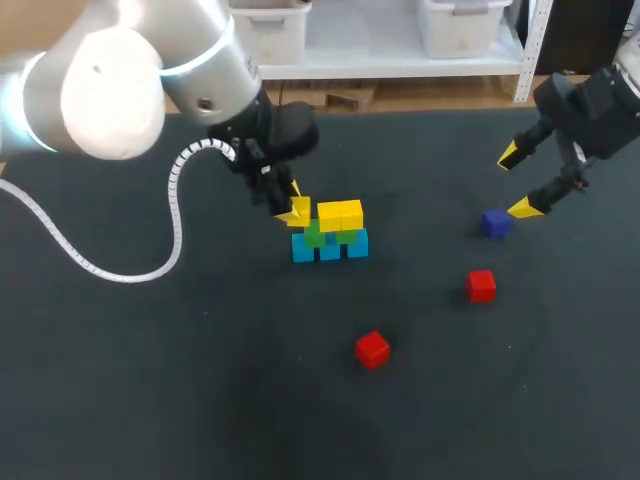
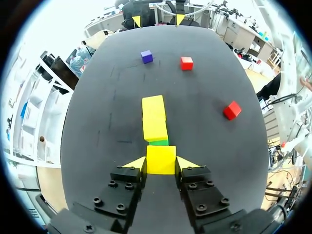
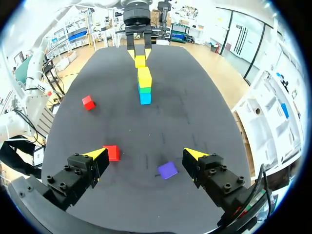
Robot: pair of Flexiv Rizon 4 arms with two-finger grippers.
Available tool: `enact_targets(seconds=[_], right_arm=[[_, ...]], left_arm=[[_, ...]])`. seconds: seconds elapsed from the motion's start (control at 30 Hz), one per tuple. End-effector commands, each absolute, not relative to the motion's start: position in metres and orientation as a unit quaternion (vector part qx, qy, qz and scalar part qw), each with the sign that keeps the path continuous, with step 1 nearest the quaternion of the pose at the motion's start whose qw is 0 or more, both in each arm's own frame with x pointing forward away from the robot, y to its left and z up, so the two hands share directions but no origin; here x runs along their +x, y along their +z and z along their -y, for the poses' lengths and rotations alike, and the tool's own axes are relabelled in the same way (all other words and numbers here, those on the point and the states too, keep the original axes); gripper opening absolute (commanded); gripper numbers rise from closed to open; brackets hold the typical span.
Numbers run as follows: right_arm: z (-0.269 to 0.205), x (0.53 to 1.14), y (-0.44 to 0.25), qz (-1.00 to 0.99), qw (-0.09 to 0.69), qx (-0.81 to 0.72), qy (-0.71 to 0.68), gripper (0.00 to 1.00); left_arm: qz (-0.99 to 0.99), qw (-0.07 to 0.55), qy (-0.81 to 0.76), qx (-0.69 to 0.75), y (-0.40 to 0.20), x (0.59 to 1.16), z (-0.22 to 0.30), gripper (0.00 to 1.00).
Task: Place the blue cubes, place green cubes on the blue cubes, place the yellow cubes on the green cubes, then place the red cubes on the yellow cubes, and place purple cube on the red cubes.
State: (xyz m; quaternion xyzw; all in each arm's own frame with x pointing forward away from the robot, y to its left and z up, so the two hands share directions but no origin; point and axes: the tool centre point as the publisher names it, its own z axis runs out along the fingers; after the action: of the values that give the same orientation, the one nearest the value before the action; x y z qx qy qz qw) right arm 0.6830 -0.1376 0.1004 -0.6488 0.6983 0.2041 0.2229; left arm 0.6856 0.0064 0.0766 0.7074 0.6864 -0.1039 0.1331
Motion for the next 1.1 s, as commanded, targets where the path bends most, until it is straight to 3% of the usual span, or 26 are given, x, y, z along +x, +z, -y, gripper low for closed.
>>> enact_targets(seconds=[0.03, 1.1], right_arm=[[0.1377, 0.6826, 0.1001, -0.698, 0.224, -0.649, 0.204, 1.00], [0.1377, 0.6826, 0.1001, -0.698, 0.224, -0.649, 0.204, 1.00]], left_arm=[[-0.688, 0.133, -0.104, 0.706, 0.0758, 0.6890, -0.0020, 0.00], [-0.698, 0.126, -0.110, 0.697, 0.0673, 0.6904, 0.0048, 0.00]])
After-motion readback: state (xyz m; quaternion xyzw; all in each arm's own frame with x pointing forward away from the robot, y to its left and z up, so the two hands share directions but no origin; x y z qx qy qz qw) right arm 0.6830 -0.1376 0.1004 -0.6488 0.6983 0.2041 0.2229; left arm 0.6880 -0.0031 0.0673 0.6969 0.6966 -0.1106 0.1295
